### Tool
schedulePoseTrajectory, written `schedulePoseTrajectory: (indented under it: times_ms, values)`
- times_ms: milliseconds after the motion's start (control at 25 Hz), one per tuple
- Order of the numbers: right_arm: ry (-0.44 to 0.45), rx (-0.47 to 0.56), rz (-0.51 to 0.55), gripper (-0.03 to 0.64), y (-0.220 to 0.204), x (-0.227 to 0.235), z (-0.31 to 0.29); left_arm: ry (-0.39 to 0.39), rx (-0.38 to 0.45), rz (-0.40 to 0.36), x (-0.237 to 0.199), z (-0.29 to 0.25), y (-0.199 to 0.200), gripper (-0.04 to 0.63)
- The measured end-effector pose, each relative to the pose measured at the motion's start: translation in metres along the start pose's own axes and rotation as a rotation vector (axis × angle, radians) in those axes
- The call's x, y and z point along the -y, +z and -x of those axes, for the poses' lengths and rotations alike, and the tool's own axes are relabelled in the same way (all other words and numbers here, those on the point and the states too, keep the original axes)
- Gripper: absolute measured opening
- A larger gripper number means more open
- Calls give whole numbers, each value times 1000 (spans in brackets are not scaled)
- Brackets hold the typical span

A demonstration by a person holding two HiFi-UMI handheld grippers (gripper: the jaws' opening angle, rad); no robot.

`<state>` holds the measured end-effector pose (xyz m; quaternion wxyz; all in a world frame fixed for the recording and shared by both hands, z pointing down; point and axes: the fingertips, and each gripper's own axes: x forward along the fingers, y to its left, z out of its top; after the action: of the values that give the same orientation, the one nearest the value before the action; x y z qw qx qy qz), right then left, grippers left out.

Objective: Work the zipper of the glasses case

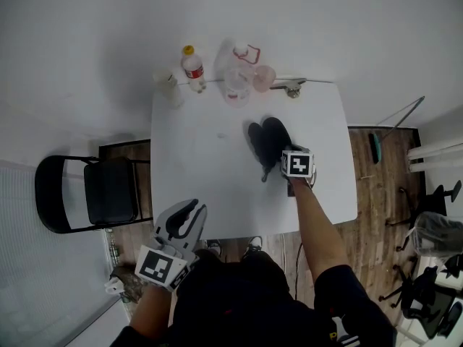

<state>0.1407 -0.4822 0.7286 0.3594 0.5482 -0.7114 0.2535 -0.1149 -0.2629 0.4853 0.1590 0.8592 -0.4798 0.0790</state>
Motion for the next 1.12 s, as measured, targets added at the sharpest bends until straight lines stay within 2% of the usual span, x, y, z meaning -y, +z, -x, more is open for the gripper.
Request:
schedulePoseTrajectory:
  times_ms: [160, 400, 560, 720, 840, 920, 1120]
  values:
    - [4, 39, -57, 34, -1, 2, 13, -13, 13, -4, -1, -3, 2, 84]
    - [106, 157, -182, 34, 11, 2, 72, -102, 45, -9, 19, -13, 17, 84]
    - [218, 265, -239, 34, 31, -3, 133, -185, 77, 4, 39, -15, 31, 84]
    - [339, 386, -265, 34, 56, -12, 206, -260, 139, 91, 57, -13, 59, 86]
    - [453, 467, -294, 34, 68, -22, 255, -297, 174, 82, 69, -12, 76, 87]
    - [526, 506, -307, 34, 72, -30, 282, -344, 196, 86, 79, -11, 87, 104]
    - [633, 575, -285, 34, 76, -44, 342, -521, 229, 126, 114, -11, 108, 225]
